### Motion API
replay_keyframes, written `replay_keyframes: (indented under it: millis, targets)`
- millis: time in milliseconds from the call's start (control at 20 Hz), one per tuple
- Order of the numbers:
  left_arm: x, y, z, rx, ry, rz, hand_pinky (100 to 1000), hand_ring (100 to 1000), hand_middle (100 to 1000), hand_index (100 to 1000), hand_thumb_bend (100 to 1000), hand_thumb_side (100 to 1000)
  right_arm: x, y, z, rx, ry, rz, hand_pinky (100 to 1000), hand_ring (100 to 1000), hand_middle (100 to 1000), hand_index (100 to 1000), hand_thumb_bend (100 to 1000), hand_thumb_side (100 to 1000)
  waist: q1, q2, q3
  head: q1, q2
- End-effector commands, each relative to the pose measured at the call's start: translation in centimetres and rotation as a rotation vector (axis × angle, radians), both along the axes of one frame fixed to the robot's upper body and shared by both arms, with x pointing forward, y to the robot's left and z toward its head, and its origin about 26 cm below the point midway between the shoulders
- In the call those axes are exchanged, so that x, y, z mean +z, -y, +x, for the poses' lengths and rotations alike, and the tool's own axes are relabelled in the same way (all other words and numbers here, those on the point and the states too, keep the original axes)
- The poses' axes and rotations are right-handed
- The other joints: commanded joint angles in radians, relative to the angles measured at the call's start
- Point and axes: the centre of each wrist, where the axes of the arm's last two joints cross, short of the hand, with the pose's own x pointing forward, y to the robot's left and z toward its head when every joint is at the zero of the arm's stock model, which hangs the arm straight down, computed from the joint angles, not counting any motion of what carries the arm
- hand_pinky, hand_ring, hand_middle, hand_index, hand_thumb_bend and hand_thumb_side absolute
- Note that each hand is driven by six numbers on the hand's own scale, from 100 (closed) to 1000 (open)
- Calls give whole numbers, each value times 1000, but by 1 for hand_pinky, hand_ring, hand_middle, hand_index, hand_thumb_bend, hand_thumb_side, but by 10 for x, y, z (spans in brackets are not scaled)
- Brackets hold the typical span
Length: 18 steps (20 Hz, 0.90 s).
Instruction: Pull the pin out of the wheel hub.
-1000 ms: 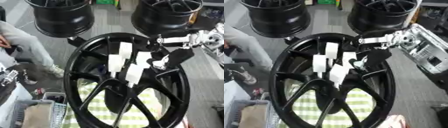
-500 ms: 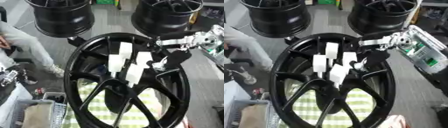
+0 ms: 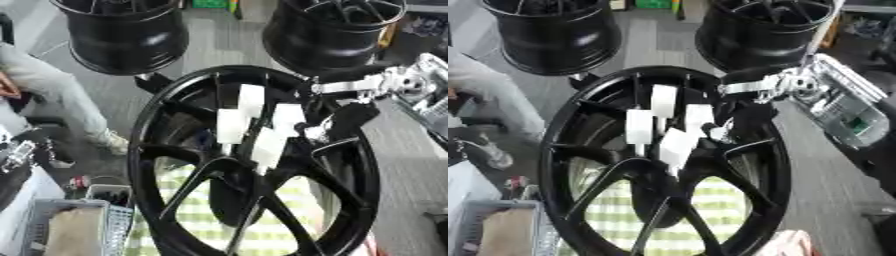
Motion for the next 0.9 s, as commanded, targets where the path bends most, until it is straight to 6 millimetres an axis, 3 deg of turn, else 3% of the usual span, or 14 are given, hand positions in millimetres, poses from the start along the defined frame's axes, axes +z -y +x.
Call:
replay_keyframes:
  millis: [50, 550, 650, 700, 750, 800, 850, 900]
  targets:
    - [12, -1, 2, -8, 35, 17, 651, 606, 636, 782, 100, 862, 6, 1, 2, -6, 31, -7, 764, 783, 805, 916, 107, 525, 6, -9, 0, -2, -3]
    - [12, -1, 2, -9, 34, 15, 651, 605, 637, 782, 100, 863, -3, -7, 4, 19, 73, 5, 745, 761, 740, 850, 100, 479, 5, -9, 1, -3, -3]
    - [12, -1, 2, -9, 34, 15, 651, 605, 637, 782, 100, 863, -3, -8, 4, 20, 88, 8, 735, 748, 696, 817, 100, 430, 5, -10, 1, -4, -3]
    - [12, -1, 2, -9, 34, 15, 651, 605, 637, 782, 100, 863, -3, -9, 4, 20, 98, 10, 719, 719, 617, 756, 100, 335, 5, -10, 1, -4, -3]
    - [12, -1, 2, -9, 34, 15, 651, 605, 637, 782, 100, 863, -3, -9, 4, 19, 114, 13, 716, 715, 606, 745, 100, 322, 5, -10, 1, -4, -3]
    - [11, -1, 2, -9, 33, 15, 651, 605, 637, 782, 100, 863, -2, -9, 4, 16, 134, 18, 696, 675, 518, 653, 100, 217, 5, -10, 1, -4, -3]
    - [11, -1, 2, -9, 33, 15, 651, 605, 637, 782, 100, 863, 0, -9, 4, 11, 158, 24, 690, 665, 498, 632, 100, 196, 5, -10, 1, -4, -3]
    - [11, -1, 2, -9, 33, 15, 651, 604, 637, 782, 100, 864, 0, -8, 3, 7, 179, 29, 665, 623, 428, 550, 100, 129, 5, -10, 0, -4, -3]
